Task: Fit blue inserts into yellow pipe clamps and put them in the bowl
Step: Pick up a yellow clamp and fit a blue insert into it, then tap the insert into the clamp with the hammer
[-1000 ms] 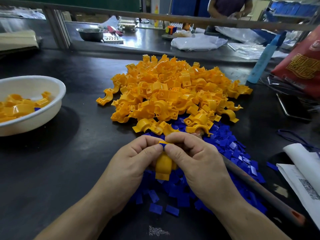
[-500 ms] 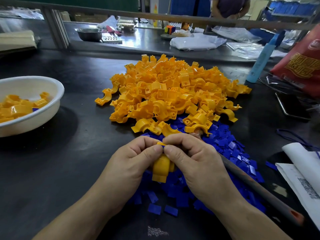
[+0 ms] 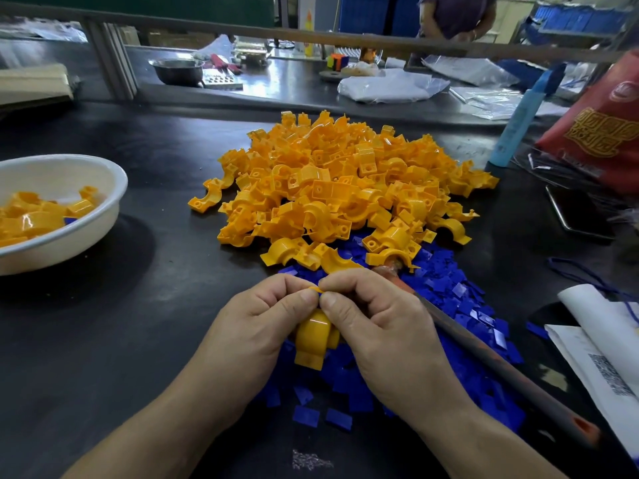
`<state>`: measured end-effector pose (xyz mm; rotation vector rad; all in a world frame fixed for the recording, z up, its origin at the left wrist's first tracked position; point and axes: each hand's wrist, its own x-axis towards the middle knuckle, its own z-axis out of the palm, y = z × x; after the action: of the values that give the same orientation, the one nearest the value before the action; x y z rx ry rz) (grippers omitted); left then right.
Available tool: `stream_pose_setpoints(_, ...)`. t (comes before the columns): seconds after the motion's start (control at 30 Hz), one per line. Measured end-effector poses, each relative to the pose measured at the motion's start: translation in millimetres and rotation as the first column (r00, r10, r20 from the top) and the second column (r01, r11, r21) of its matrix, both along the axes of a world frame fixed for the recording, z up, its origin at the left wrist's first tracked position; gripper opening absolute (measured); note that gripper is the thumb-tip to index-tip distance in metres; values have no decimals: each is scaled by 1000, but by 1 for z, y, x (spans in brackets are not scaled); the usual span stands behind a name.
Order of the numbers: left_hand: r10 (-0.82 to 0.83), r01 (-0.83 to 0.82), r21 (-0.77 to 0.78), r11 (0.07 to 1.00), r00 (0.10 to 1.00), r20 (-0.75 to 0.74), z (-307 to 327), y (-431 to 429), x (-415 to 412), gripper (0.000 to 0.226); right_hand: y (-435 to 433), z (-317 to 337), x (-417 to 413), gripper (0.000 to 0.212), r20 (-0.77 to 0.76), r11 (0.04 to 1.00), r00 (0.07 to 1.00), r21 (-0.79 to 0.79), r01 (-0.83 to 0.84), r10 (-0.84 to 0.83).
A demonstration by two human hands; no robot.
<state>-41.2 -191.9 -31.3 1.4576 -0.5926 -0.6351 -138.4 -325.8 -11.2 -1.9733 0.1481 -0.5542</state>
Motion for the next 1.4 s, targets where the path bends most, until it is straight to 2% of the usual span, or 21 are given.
stream_pose_setpoints(0.1, 36, -35, 27, 999, 999, -26, 2, -1, 1, 25, 0, -2, 1, 18, -75, 994, 997, -110, 21, -29)
stream_pose_setpoints(0.2, 205, -207, 74, 975, 978, 40, 8, 4, 8, 21, -11, 6, -5, 37, -39, 948, 988, -289, 130, -147)
stream_pose_setpoints(0.27, 353, -369, 143, 919, 927, 123, 12, 12, 19, 9, -27, 17, -13, 36, 8, 874, 970, -431, 222, -242)
stream_pose_setpoints(0.33, 437, -467, 238, 852, 883, 172, 14, 22, 30, 12, -45, 27, -24, 33, -4, 764, 940, -584, 275, -341)
stream_pose_setpoints(0.4, 444, -506, 368, 780, 862, 246, 14, 30, 40, 15, -60, 30, -40, 35, -77, 656, 893, -706, 265, -444)
stream_pose_setpoints(0.47, 407, -510, 452, 732, 859, 310, 15, 34, 45, 16, -70, 25, -59, 39, -181, 588, 830, -783, 203, -528)
stream_pose_setpoints(0.57, 339, -509, 505, 697, 854, 394, 17, 36, 50, 18, -76, 10, -86, 43, -337, 551, 729, -832, 65, -596)
stream_pose_setpoints(0.63, 249, -518, 561, 645, 837, 487, 18, 39, 54, 18, -78, 2, -98, 44, -371, 541, 691, -840, 34, -620)
stream_pose_setpoints(0.7, 125, -543, 616, 570, 799, 588, 18, 45, 54, 37, -77, 0, -102, 43, -390, 546, 678, -837, 21, -623)
stream_pose_setpoints(0.77, 45, -554, 660, 508, 782, 622, 17, 54, 52, 61, -76, 0, -103, 36, -396, 563, 687, -826, 24, -609)
stream_pose_setpoints(0.83, -40, -557, 691, 460, 765, 643, 12, 61, 43, 72, -73, 3, -104, 22, -381, 571, 710, -820, 35, -592)
stream_pose_setpoints(0.93, -25, -627, 615, 478, 690, 723, -1, 64, 31, 66, -66, 11, -104, 6, -365, 591, 736, -804, 60, -571)
stream_pose_setpoints(1.0, 60, -682, 538, 496, 645, 762, -8, 63, 28, 67, -56, 16, -105, 6, -397, 690, 750, -716, 107, -529)
stream_pose_setpoints(1.1, 73, -709, 526, 469, 625, 777, -13, 60, 29, 69, -35, 24, -100, 12, -428, 868, 808, -457, 193, -405)
stream_pose_setpoints(1.2, 2, -713, 515, 476, 587, 810, -16, 60, 31, 57, -11, 34, -89, 14, -466, 968, 854, -198, 154, -231)
stream_pose_setpoints(1.3, -18, -718, 500, 485, 563, 826, -19, 62, 31, 53, 4, 37, -73, 20, -471, 981, 875, -193, 20, -110)
stream_pose_setpoints(1.4, -25, -733, 477, 485, 534, 845, -21, 61, 31, 52, 11, 33, -59, 26, -440, 944, 891, -328, -44, -112)
